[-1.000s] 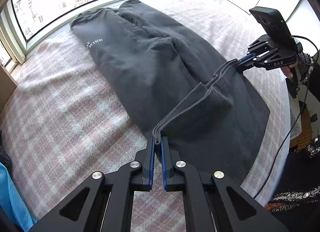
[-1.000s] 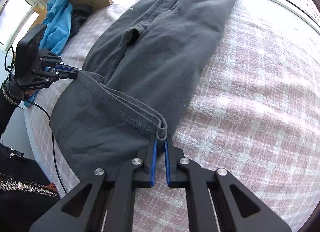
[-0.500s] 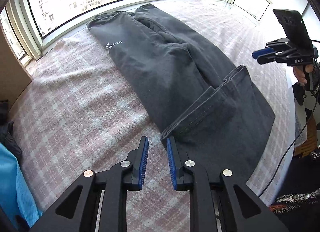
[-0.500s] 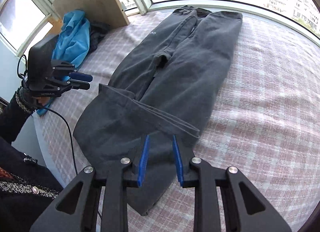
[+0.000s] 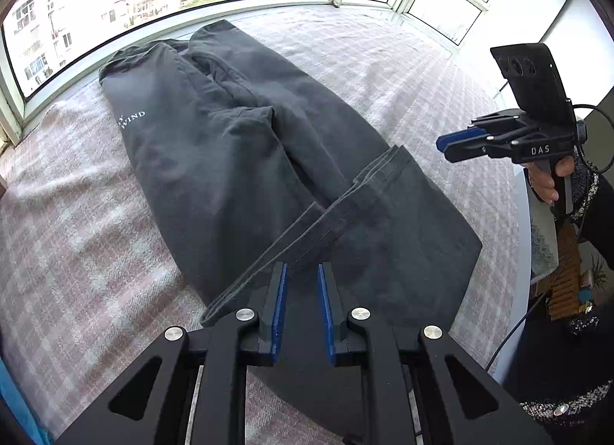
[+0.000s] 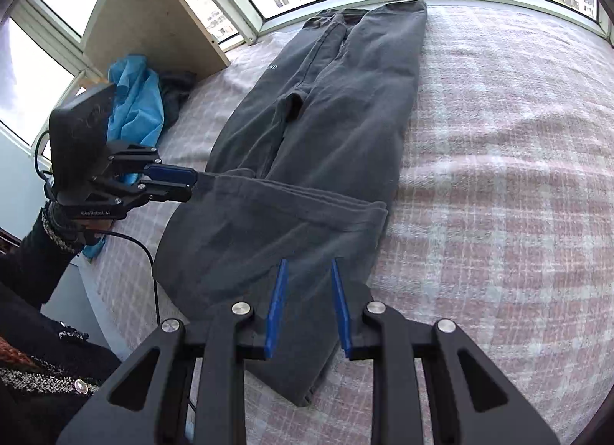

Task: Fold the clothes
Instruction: 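Open both grippers and release the folded trousers, then grasp the folded trousers with both grippers and lift them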

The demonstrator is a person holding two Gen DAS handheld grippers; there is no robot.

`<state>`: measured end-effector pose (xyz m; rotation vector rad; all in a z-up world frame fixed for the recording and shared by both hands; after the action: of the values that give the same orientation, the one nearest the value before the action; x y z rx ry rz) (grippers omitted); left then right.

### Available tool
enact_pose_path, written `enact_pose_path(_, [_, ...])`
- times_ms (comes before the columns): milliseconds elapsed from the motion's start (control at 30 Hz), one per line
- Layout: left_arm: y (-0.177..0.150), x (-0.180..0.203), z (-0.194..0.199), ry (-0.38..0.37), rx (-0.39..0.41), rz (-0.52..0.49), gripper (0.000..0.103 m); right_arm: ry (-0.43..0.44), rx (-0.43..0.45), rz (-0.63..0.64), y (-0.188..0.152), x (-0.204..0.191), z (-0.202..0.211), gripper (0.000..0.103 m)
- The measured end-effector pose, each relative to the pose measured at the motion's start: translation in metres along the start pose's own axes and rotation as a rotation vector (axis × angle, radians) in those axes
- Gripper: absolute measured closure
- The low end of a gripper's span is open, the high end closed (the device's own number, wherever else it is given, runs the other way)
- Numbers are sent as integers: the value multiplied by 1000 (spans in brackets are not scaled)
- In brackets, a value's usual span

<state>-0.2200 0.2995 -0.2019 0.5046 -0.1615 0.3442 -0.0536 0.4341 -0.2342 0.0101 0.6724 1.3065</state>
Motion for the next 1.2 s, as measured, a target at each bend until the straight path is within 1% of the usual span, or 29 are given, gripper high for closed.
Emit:
enact_pose_path(33, [1,3,-1,-33,-1,-7,85,-42,-39,11,-2,-1,-14,79])
enact_pose_path(67, [1,4,-7,-53,-15,-7,83,-89,-59,23,-4,1,-21,88])
enact_pose_path(100, [-1,2,-15,-52,-41,0,81,-123,-42,23,-5,3,-19,90])
enact_pose_path(133, [-4,0,-24,-30,-69,4,81,-143,-34,4,-6,6,-15,90])
enact_pose_path(167, [-10,-4,-30,27,-98,1,82,-143,-31,-39,-8,9,-7,86])
enact_pose_path(200, [-17,-8,-29,76,-114,2,88,-145,-10,-46,-12,6,3,85])
enact_pose_path(233, [-23,-10,-22,98,-110,9,91,-147,13,-20,-19,-2,14,81])
enact_pose_path(267, [-30,-9,-10,111,-95,16,89,-142,28,9,-27,-10,23,72])
enact_pose_path(333, [-46,3,16,144,-59,-20,81,-126,5,60,-45,-26,27,60])
enact_pose_path(367, [-56,12,27,158,-43,-51,73,-121,-12,81,-53,-33,28,59])
enact_pose_path(400, [-67,24,35,159,-35,-83,69,-118,-25,98,-60,-38,26,59])
enact_pose_path(433, [-77,35,40,142,-34,-109,69,-117,-33,110,-62,-42,22,59])
enact_pose_path(500, [-94,57,43,87,-40,-154,69,-114,-47,134,-67,-48,14,59])
enact_pose_path(600, [-98,82,35,24,-25,-191,69,-119,-76,186,-75,-58,2,59])
enact_pose_path(633, [-96,85,29,-15,-23,-190,69,-132,-92,211,-77,-60,-3,59])
enact_pose_path(667, [-95,88,24,-38,-20,-197,69,-157,-113,237,-79,-60,-8,59])
enact_pose_path(700, [-96,90,17,-32,-31,-216,69,-178,-133,259,-81,-60,-12,59])
enact_pose_path(800, [-104,91,-2,35,-94,-280,69,-209,-160,324,-85,-64,-14,59])
enact_pose_path(867, [-106,93,-1,36,-94,-301,68,-234,-173,361,-87,-68,-16,59])
enact_pose_path(933, [-106,98,-1,54,-107,-332,68,-257,-184,401,-90,-70,-21,57])
enact_pose_path(1033, [-105,103,-3,85,-111,-365,68,-328,-186,492,-97,-77,-28,56])
enact_pose_path(1100, [-105,106,-4,97,-109,-372,68,-334,-184,492,-97,-76,-27,57])
enact_pose_path(1133, [-104,107,-4,103,-107,-373,68,-334,-182,483,-97,-74,-26,60])
enact_pose_path(1167, [-104,108,-4,108,-106,-374,69,-340,-182,480,-96,-73,-25,69])
enact_pose_path(1200, [-104,108,-3,117,-103,-372,75,-349,-184,482,-95,-73,-23,72])
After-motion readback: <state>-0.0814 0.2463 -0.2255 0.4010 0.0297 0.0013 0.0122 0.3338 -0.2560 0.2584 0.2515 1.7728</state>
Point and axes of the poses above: each gripper's, at about its wrist camera, not at the fingertips, and z roughly against the way its jaws point, x to its right, y to its top, the point moved 1 cm from there along -z, roughly the way its jaws point, and after that the axes turned 3 degrees about y, right-handed, at the moved point
